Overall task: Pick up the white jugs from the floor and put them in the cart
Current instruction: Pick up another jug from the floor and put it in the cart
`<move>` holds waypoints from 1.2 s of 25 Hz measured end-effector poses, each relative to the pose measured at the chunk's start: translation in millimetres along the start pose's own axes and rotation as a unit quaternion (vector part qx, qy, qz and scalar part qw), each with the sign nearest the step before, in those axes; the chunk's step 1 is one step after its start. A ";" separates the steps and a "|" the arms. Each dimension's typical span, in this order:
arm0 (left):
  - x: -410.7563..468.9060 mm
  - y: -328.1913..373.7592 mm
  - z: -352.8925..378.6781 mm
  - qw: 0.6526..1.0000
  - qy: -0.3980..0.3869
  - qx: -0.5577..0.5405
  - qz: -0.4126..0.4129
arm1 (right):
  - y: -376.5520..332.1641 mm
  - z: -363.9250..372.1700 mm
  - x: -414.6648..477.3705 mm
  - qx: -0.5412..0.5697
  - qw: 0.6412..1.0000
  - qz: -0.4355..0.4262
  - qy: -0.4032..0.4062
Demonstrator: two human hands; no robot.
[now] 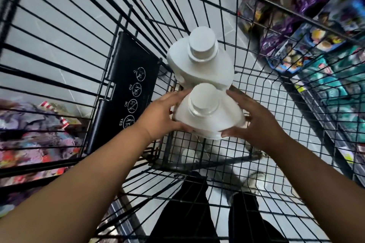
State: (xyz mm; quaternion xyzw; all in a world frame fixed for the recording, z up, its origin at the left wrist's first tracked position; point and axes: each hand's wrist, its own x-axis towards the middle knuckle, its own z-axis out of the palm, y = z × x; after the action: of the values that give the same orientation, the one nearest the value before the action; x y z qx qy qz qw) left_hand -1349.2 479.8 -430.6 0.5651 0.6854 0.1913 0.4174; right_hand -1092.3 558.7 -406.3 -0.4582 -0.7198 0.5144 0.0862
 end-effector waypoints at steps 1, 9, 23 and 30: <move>0.5 -0.4 -0.3 1.000 -0.010 0.006 0.001 | 0.5 -1.1 -1.7 -0.020 1.000 -0.009 -0.010; 14.7 -19.5 -6.5 0.998 0.045 0.005 0.033 | -0.6 4.5 29.2 -0.113 0.990 -0.079 0.005; -14.6 68.6 -64.4 0.995 0.063 -0.051 -0.049 | -55.0 -36.1 -16.1 0.006 0.993 0.073 0.097; -63.5 222.1 -72.4 0.992 0.065 0.015 0.102 | -109.6 -116.2 -136.2 0.006 0.985 0.062 0.163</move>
State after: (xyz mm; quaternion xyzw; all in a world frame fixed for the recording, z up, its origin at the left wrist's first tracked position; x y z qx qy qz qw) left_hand -1268.9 499.5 -203.1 0.6247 0.6525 0.2593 0.3417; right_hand -1008.6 528.1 -216.2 -0.5793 -0.6628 0.4417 0.1732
